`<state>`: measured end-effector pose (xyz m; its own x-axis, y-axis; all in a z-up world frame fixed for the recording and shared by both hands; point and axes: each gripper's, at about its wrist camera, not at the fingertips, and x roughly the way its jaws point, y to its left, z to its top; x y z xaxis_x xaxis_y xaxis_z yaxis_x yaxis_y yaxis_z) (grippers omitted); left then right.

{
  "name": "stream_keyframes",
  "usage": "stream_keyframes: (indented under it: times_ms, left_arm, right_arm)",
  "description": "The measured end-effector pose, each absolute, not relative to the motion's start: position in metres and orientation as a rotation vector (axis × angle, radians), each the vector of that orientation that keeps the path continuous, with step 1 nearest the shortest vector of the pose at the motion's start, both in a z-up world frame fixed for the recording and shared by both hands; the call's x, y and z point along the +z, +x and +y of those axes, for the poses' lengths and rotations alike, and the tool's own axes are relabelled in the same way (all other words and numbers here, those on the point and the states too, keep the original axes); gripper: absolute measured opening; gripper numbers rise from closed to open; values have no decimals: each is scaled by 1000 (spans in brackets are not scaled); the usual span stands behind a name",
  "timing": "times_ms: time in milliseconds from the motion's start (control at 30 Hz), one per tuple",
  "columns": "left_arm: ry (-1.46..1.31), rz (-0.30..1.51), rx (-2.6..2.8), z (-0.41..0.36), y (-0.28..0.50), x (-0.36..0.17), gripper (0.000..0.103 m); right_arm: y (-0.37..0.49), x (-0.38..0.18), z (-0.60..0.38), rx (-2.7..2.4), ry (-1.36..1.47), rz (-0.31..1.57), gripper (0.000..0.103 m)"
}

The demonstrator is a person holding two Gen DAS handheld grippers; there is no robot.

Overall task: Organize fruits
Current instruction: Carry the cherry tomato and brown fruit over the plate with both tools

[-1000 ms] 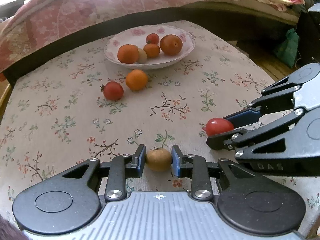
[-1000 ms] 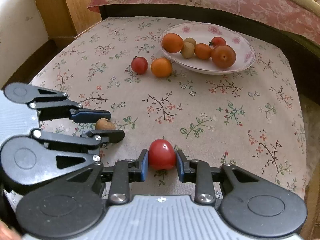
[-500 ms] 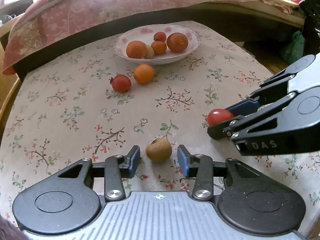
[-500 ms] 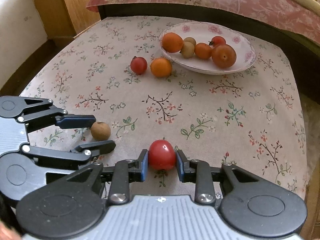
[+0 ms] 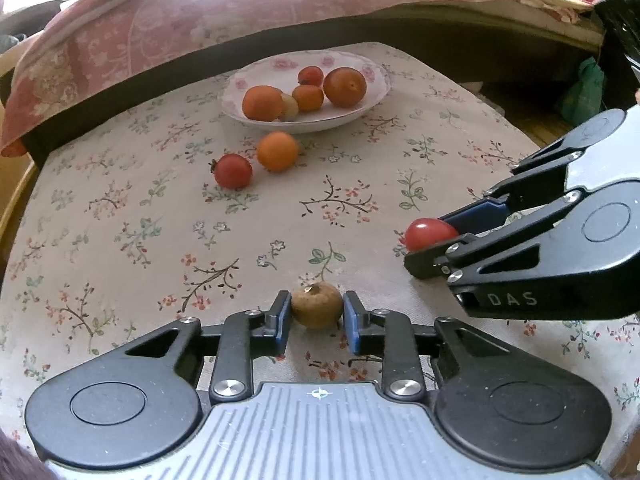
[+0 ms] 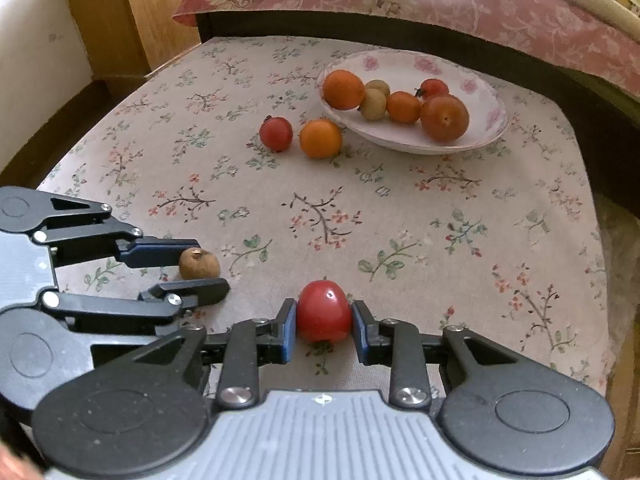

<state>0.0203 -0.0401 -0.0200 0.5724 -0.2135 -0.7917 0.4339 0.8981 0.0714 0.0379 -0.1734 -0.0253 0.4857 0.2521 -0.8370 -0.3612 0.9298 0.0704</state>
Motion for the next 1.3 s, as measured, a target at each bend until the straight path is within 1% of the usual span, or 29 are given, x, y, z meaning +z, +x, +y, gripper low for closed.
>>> stream_keyframes:
  times_ms: [300,600,733,1300]
  left_arm:
    - [194,857,-355,-32,47,-3,35]
    - [172,810,-373,-46,85,18,35]
    - [173,787,-379,-52,103,26,35]
    - [184,816,-374,-67,151,14,34]
  right_arm:
    - [51,-9,-185,338,-72,949,30]
    - [79,14,-186,306,-65,892,30]
    - [97,16,-194,295,-37,876,30]
    - [141,1,-207,267,-34,862,30]
